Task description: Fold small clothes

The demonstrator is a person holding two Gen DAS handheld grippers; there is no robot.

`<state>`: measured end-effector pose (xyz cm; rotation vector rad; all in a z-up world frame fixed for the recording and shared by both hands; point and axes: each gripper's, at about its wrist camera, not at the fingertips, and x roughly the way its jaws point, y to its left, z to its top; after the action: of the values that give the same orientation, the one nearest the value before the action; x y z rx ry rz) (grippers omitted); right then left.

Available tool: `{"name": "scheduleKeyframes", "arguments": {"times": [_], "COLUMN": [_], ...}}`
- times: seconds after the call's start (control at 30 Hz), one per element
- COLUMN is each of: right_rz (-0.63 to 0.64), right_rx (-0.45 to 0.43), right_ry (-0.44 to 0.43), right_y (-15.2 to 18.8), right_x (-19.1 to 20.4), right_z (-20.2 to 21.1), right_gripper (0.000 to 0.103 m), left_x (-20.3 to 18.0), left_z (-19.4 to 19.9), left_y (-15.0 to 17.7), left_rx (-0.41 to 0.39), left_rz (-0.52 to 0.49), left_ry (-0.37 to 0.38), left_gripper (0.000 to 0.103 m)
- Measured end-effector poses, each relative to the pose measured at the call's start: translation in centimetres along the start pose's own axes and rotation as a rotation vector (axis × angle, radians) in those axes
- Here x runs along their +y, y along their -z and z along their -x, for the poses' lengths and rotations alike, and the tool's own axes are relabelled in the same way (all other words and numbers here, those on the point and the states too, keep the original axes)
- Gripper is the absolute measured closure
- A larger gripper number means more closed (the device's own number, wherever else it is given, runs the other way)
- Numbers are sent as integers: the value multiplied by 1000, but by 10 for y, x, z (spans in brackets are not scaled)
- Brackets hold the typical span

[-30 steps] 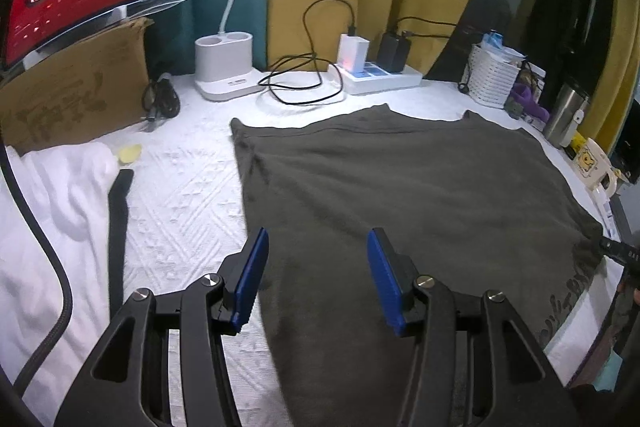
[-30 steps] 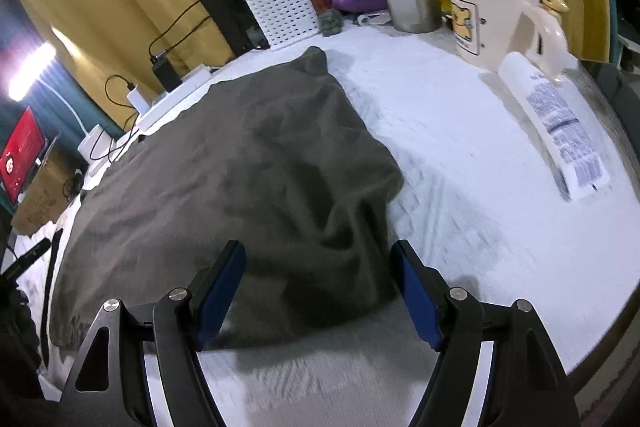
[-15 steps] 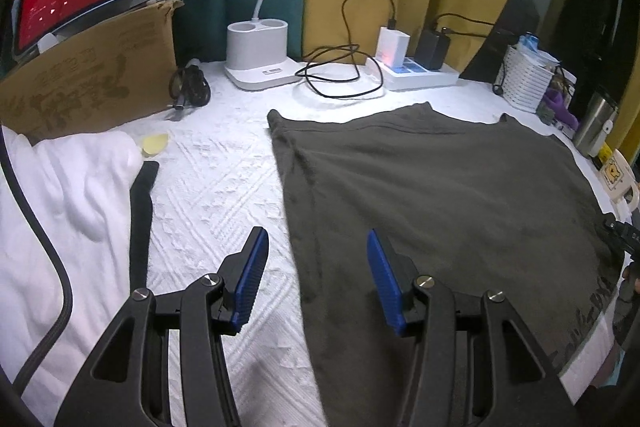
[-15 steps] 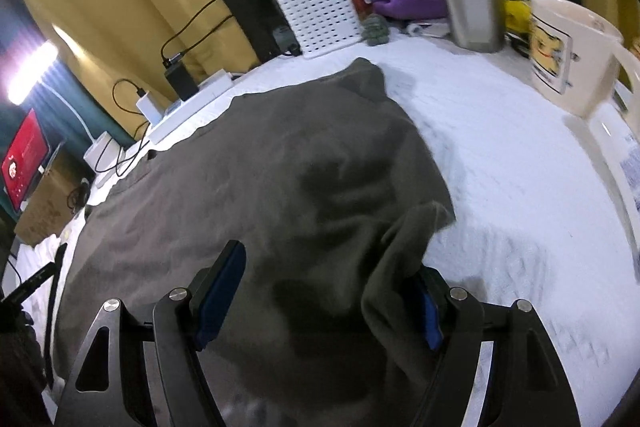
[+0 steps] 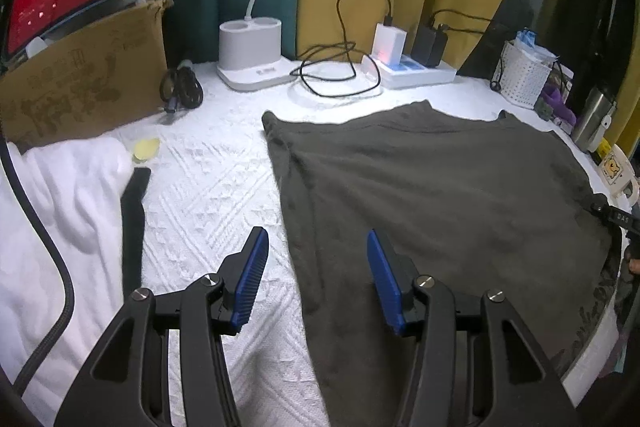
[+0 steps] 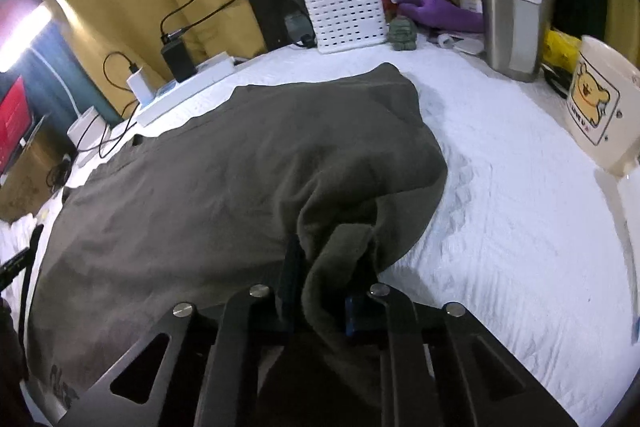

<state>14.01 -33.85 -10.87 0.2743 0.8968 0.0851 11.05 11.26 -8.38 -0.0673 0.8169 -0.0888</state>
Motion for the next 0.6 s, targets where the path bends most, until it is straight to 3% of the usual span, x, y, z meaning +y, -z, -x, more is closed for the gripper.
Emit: {"name": "scheduleKeyframes", "arguments": {"times": [0.13, 0.33, 0.5, 0.6], "right_rz": [32, 206, 387, 475], "right_rx": [-28, -98, -118, -99], "right_ry": [11, 58, -14, -101], "right_y": [-8, -29, -32, -24], "right_x": [10, 66, 145, 199], "right_z": [13, 38, 40, 33], "right_gripper": [89, 90, 90, 90], "left_x": [5, 19, 33, 43], "left_z": [11, 27, 44, 54], "left_y": [0, 8, 17, 22], "left_rx": [-39, -86, -121, -142], "left_rz": [9, 39, 63, 74], "left_ry": [10, 24, 38, 33], "left_gripper": [52, 52, 52, 52]}}
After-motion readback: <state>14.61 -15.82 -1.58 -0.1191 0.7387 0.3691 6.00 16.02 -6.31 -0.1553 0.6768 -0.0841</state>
